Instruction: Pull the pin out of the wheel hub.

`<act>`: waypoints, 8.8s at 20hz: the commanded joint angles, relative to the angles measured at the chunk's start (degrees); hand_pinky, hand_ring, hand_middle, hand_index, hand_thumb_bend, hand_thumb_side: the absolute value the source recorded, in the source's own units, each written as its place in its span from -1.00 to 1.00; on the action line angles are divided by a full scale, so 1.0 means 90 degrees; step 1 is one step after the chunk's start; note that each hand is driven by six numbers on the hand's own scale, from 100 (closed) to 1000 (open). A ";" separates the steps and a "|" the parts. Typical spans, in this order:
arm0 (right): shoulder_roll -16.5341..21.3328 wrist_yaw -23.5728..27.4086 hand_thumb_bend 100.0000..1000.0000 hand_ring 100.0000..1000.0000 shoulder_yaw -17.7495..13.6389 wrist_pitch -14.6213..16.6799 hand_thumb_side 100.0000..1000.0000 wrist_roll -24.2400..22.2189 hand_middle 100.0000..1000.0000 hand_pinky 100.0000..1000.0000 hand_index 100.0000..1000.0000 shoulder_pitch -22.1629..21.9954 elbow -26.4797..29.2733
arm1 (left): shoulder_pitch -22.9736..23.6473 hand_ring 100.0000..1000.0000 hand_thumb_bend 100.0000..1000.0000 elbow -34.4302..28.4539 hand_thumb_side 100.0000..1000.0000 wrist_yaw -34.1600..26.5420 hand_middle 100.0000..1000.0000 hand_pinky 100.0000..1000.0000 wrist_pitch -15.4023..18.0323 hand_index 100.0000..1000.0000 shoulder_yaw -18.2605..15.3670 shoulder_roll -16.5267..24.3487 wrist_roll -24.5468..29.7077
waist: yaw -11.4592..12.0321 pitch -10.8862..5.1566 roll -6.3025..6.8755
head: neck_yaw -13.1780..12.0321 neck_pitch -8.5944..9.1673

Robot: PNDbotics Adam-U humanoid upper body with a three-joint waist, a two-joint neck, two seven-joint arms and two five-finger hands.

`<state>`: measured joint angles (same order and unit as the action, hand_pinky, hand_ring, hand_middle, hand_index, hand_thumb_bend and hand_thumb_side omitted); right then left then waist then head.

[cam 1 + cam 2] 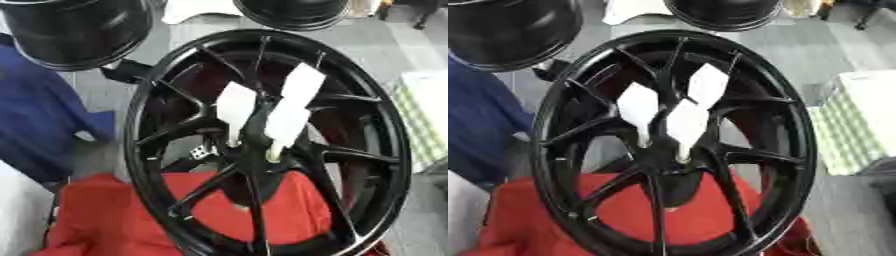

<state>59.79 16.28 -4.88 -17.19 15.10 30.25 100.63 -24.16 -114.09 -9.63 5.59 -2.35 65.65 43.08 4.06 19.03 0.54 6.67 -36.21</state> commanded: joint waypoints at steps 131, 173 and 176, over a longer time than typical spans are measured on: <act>-0.0558 0.0022 -1.00 0.23 0.0262 -0.0039 0.30 0.0419 0.12 0.42 0.33 0.1247 -0.0207 | -0.4980 0.63 -0.23 0.2541 -0.90 0.1769 0.61 0.55 -0.1530 0.64 0.3889 -0.3230 0.0987 | -0.0813 0.0025 0.0295 | -0.0280 0.0336; -0.0666 0.0306 -1.00 0.22 0.0265 -0.0072 0.35 0.0684 0.10 0.42 0.33 0.1182 -0.0369 | -0.5227 -0.08 -0.74 0.2249 -1.00 0.2080 -0.38 0.24 -0.1669 -0.28 0.3426 -0.3181 0.0580 | -0.0804 -0.0050 0.0292 | -0.0302 0.0288; -0.0659 0.0340 -1.00 0.22 0.0249 -0.0058 0.35 0.0708 0.10 0.42 0.33 0.1153 -0.0376 | -0.5258 -0.09 -0.75 0.2113 -1.00 0.1959 -0.40 0.21 -0.1697 -0.29 0.3086 -0.2968 0.0303 | -0.0772 -0.0072 0.0275 | -0.0293 0.0277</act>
<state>52.26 18.82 -1.78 -17.79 21.20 40.10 96.93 -70.11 -93.86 8.69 -9.60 27.54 36.69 46.86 -2.92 20.20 3.46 3.80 -33.69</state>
